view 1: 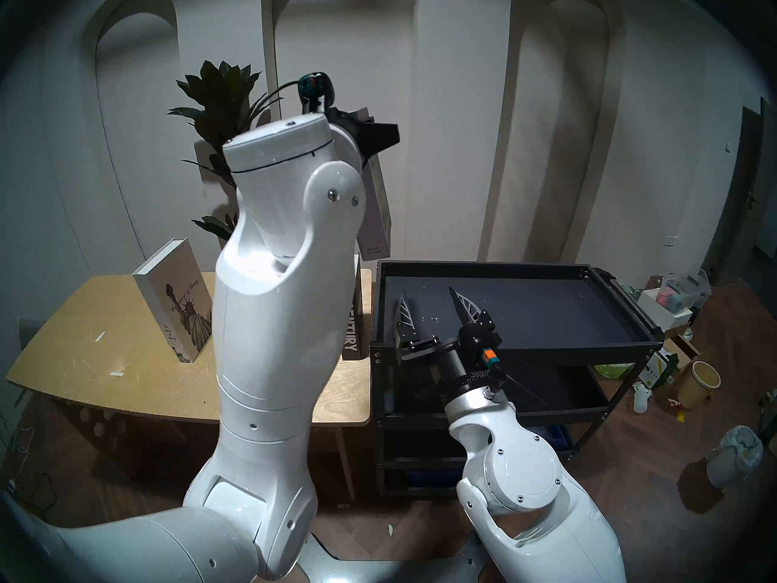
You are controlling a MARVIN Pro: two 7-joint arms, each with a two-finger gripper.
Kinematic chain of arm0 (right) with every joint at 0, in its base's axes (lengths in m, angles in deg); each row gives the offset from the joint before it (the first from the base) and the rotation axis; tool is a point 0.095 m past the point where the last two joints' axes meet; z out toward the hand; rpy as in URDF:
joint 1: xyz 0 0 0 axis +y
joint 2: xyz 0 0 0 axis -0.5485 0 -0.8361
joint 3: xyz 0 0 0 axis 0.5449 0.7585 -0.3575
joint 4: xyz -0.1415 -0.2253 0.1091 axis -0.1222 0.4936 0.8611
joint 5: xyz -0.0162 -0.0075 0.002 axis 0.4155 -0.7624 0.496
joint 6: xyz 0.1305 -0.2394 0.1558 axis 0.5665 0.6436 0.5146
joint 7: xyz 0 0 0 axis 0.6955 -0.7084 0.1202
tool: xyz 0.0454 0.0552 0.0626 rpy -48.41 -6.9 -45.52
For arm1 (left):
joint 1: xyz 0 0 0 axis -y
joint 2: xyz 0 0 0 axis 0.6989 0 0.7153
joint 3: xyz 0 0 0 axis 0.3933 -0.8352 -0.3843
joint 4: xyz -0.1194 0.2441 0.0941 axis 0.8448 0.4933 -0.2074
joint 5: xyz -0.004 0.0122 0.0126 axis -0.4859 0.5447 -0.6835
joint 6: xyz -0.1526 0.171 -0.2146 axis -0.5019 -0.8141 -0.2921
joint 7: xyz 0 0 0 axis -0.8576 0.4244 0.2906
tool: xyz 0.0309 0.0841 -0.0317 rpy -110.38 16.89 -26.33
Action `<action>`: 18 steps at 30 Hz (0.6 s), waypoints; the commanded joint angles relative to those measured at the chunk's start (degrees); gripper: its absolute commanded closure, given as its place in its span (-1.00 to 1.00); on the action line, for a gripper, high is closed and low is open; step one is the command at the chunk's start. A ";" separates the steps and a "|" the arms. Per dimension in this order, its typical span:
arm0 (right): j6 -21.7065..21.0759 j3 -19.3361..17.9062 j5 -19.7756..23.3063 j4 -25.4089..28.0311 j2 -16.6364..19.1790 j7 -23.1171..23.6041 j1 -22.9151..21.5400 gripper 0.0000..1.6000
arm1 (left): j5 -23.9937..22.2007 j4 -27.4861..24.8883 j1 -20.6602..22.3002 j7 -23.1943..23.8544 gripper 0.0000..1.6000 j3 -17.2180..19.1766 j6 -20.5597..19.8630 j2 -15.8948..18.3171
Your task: Move the books from the display table onto the shelf, standing them upright with spines facing out and tallest at one end
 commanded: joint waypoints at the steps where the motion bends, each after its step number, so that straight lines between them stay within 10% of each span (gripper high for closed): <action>1: -2.13 0.84 -1.15 -1.21 -3.66 2.24 -6.79 -1.00 | 0.17 -3.40 -4.36 -2.61 1.00 -2.88 0.20 -2.18; 5: -5.12 2.17 -2.58 -5.19 -7.00 3.48 -13.76 -1.00 | 0.93 -5.10 -7.79 -6.09 1.00 -5.31 0.20 -2.51; 18: -6.93 1.13 -4.06 -7.55 -8.22 5.29 -14.68 -1.00 | 1.30 -6.05 -8.63 -8.83 1.00 -9.23 0.20 -2.25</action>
